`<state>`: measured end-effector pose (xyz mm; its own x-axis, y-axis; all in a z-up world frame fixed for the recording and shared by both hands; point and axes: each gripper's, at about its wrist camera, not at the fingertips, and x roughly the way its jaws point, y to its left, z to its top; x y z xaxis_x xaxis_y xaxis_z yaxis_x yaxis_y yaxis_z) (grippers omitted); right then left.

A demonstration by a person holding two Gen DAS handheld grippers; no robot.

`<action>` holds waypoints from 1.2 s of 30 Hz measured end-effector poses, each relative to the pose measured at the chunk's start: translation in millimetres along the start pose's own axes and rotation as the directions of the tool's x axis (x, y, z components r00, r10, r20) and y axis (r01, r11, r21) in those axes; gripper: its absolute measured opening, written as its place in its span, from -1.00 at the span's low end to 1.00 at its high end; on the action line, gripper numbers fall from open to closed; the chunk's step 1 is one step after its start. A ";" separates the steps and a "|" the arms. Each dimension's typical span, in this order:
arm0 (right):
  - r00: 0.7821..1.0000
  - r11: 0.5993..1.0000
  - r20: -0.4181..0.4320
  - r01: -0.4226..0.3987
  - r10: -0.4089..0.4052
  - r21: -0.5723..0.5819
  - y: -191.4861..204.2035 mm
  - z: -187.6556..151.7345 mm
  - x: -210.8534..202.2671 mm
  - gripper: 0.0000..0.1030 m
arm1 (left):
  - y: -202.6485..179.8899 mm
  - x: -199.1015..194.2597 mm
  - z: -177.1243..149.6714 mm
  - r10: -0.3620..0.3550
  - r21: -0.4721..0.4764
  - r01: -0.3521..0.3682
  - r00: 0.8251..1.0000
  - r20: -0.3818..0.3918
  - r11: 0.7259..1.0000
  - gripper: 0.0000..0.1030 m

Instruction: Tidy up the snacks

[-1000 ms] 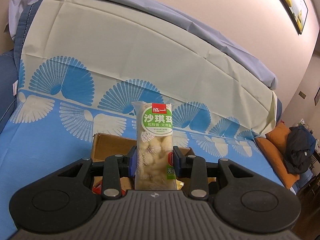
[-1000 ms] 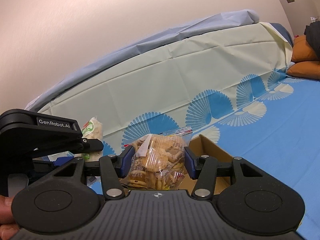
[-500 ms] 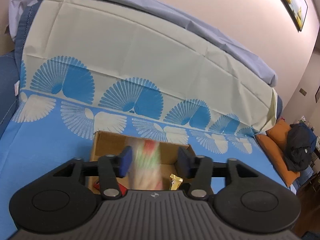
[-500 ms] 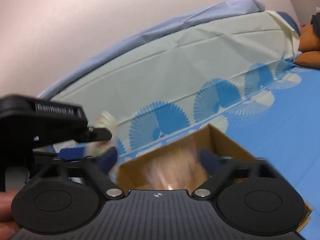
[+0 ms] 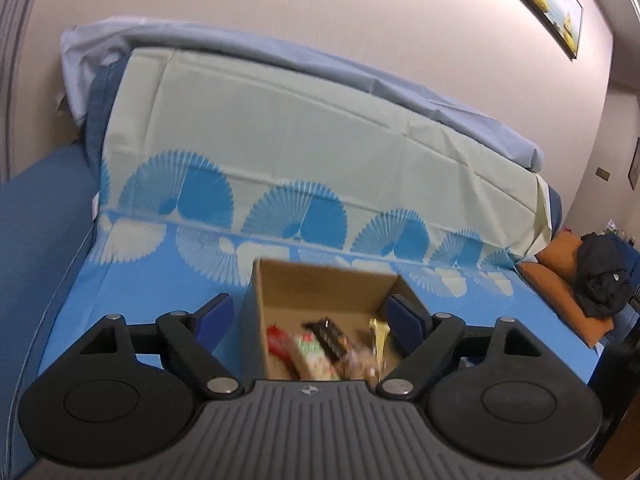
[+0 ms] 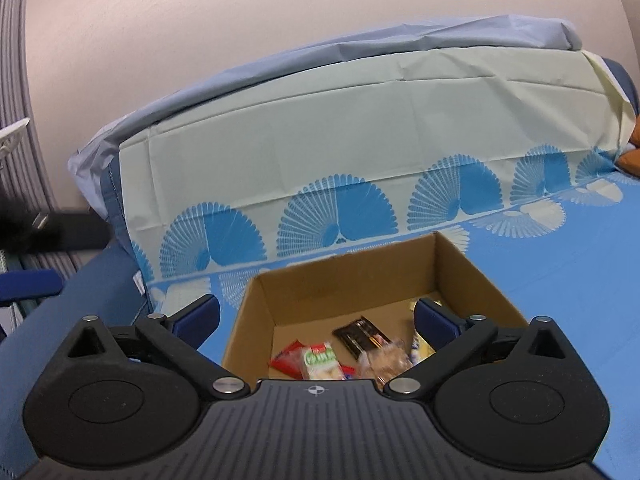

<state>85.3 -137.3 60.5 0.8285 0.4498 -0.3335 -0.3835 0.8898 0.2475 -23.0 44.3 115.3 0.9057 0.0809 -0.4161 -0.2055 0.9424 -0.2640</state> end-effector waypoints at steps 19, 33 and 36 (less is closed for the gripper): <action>0.980 0.980 -0.124 0.135 -0.154 -0.149 0.3 -48.7 -76.7 0.99 | 22.4 5.2 -109.7 0.057 0.045 -0.049 0.980 -0.192 0.998 0.99; 0.956 0.969 -0.198 0.187 -0.218 -0.164 -10.2 -58.6 -46.0 0.99 | 11.6 45.2 -117.6 0.115 0.059 -0.102 0.944 -0.309 0.993 0.99; 0.955 0.968 -0.201 0.186 -0.218 -0.167 -11.0 -59.3 -44.2 0.99 | 9.7 48.9 -117.9 0.123 0.070 -0.106 0.942 -0.313 0.992 0.99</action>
<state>28.7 -162.4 18.6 0.7930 0.2512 -0.5551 -0.2856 0.9580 0.0256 -24.4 19.1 -10.1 0.7118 0.0904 -0.6965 -0.2738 0.9489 -0.1566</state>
